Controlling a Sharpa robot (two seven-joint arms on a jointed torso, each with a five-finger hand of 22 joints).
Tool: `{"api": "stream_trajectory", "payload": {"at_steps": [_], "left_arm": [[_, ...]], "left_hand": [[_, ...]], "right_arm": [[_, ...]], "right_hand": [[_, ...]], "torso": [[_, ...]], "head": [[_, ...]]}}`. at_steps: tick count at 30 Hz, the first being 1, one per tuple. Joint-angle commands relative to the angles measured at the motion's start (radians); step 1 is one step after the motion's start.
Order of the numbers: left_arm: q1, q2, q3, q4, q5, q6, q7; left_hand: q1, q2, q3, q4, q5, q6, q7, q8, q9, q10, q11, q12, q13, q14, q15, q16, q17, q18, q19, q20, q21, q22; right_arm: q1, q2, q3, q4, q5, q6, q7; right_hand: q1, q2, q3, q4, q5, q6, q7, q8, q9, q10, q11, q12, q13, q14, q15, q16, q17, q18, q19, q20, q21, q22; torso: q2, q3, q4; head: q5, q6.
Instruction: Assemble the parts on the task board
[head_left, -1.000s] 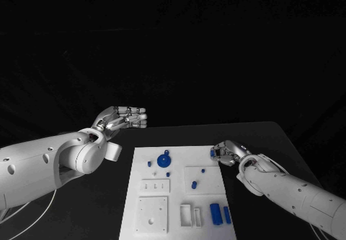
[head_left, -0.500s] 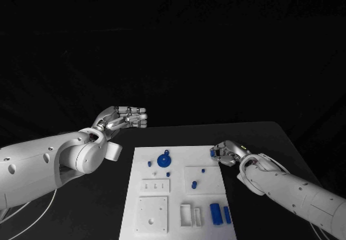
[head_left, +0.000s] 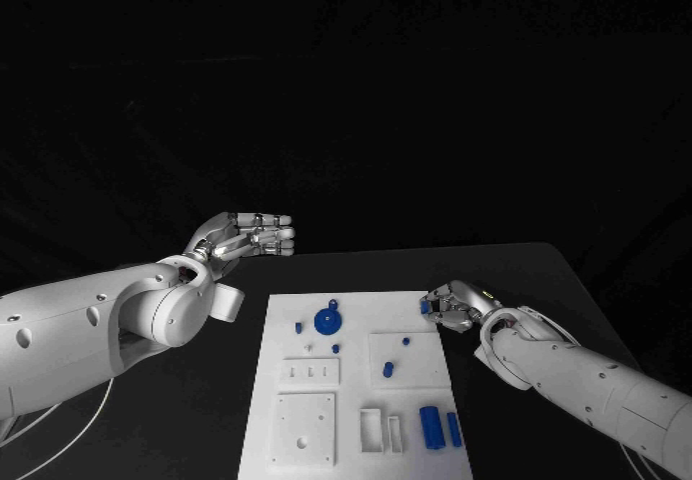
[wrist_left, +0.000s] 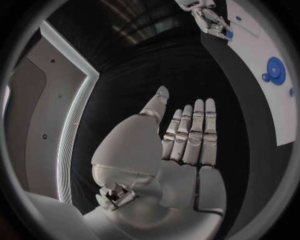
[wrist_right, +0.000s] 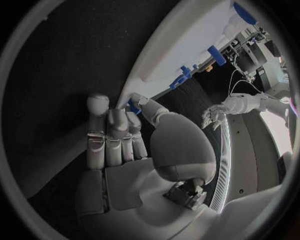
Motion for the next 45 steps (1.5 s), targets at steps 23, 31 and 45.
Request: {"api": "stream_trajectory", "payload": {"at_steps": [23,31,45], "left_arm": [[0.000,0.004,0.001,0.000,-0.009,0.018,0.002],[0.000,0.006,0.001,0.000,-0.040,0.029,-0.024],[0.001,0.027,0.001,-0.001,-0.185,0.055,-0.219]], "left_hand": [[0.006,0.009,-0.001,0.003,-0.002,0.016,-0.003,-0.003,0.000,0.008,-0.003,0.000,0.001,0.015,-0.003,-0.003,-0.001,0.017,0.010,-0.002,0.000,0.002],[-0.007,0.025,-0.004,-0.002,-0.002,0.093,-0.016,0.000,0.003,0.084,-0.029,0.000,0.001,0.114,-0.039,0.011,0.005,0.007,0.055,-0.036,0.036,0.013],[-0.045,0.035,-0.012,0.006,-0.005,0.133,-0.035,0.000,0.003,0.172,-0.064,-0.001,0.001,0.219,-0.089,0.094,0.026,-0.018,0.098,-0.093,0.147,0.056]], "right_arm": [[-0.011,0.006,-0.007,-0.007,0.051,0.002,-0.044],[-0.007,0.002,-0.007,0.022,0.062,0.008,-0.060],[0.021,-0.017,-0.007,0.105,0.045,0.038,-0.100]], "right_hand": [[-0.022,0.037,-0.070,0.003,0.016,0.118,0.004,0.008,0.007,0.011,0.020,0.014,0.005,0.005,0.012,0.012,0.010,-0.005,0.011,0.011,0.004,0.056],[-0.026,0.034,-0.067,0.001,0.051,0.119,0.005,0.007,0.006,0.012,0.020,0.014,0.005,0.006,0.012,0.013,0.011,-0.003,0.011,0.011,0.002,0.056],[-0.032,0.029,-0.057,0.001,0.083,0.115,0.006,0.008,0.006,0.010,0.021,0.012,0.003,0.005,0.013,0.012,0.010,-0.001,0.010,0.012,0.001,0.056]], "torso": [[-0.001,-0.0004,0.0005],[-0.001,0.0000,-0.0016],[-0.004,0.0001,-0.0055]], "head": [[-0.001,-0.002],[0.001,0.000],[0.000,0.012]]}}
